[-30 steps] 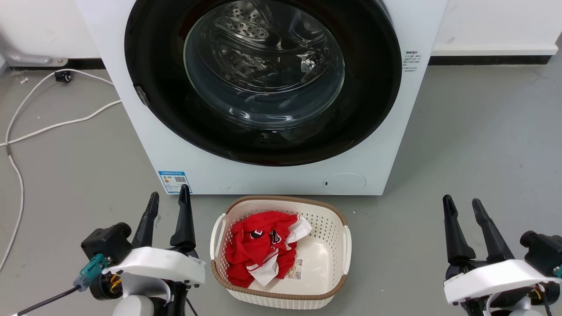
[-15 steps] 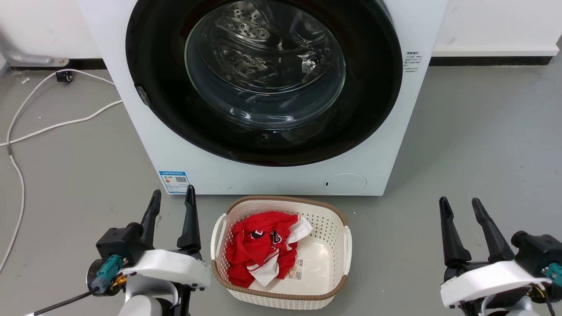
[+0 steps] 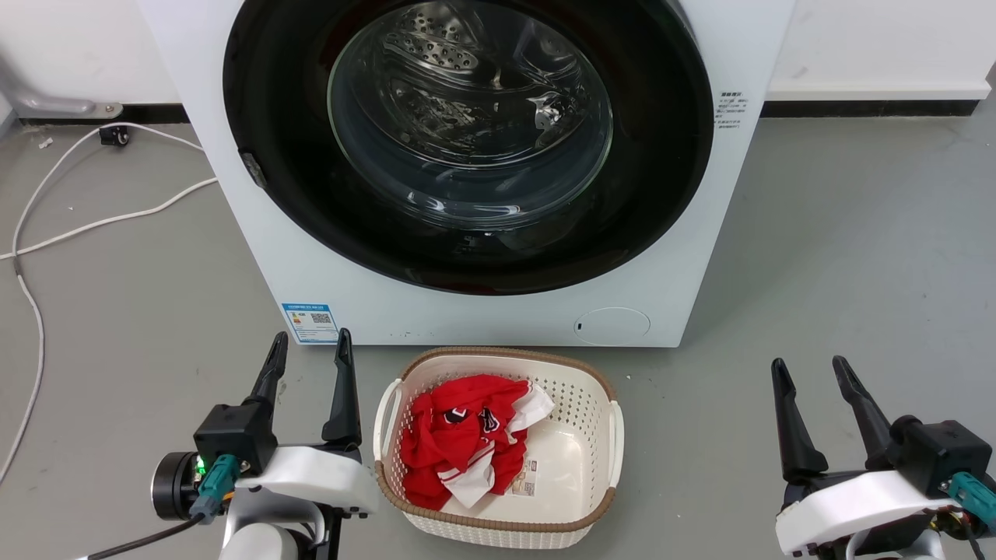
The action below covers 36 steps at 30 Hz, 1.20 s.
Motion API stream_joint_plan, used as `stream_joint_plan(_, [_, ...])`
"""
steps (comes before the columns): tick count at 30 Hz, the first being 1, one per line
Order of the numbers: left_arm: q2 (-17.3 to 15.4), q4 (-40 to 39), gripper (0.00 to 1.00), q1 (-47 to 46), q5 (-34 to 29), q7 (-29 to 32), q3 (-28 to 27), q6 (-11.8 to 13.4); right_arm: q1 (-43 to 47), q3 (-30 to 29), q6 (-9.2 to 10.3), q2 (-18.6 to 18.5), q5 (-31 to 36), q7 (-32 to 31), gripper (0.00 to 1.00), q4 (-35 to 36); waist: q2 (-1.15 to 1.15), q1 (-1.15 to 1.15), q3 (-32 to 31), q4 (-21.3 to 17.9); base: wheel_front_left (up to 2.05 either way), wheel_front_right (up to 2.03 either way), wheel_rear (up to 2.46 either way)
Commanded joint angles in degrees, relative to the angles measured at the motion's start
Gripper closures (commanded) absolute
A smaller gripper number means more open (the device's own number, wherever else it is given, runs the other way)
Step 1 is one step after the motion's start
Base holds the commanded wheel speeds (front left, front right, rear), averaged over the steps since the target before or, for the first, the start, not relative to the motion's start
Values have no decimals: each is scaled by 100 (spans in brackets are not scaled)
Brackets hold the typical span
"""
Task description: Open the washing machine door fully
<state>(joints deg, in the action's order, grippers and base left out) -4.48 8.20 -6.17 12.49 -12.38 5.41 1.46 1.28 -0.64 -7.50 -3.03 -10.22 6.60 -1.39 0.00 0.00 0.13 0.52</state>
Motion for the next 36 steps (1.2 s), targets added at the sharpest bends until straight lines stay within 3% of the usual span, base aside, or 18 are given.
stream_joint_plan(1, [-12,-3,0,-89,-125,-57,17,11,-13,12,2,16,124,26,0,56,0,0,1,0,0,0,0])
stream_joint_plan(24, [-17,78,0,-90,-1067,-289,117,110,99,47,2,25,886,103,0,54,0,0,14,6,0,0,0])
stream_joint_plan(36, [0,86,0,-39,-1020,-284,83,92,92,23,2,25,745,121,0,-20,0,0,52,-9,0,0,0])
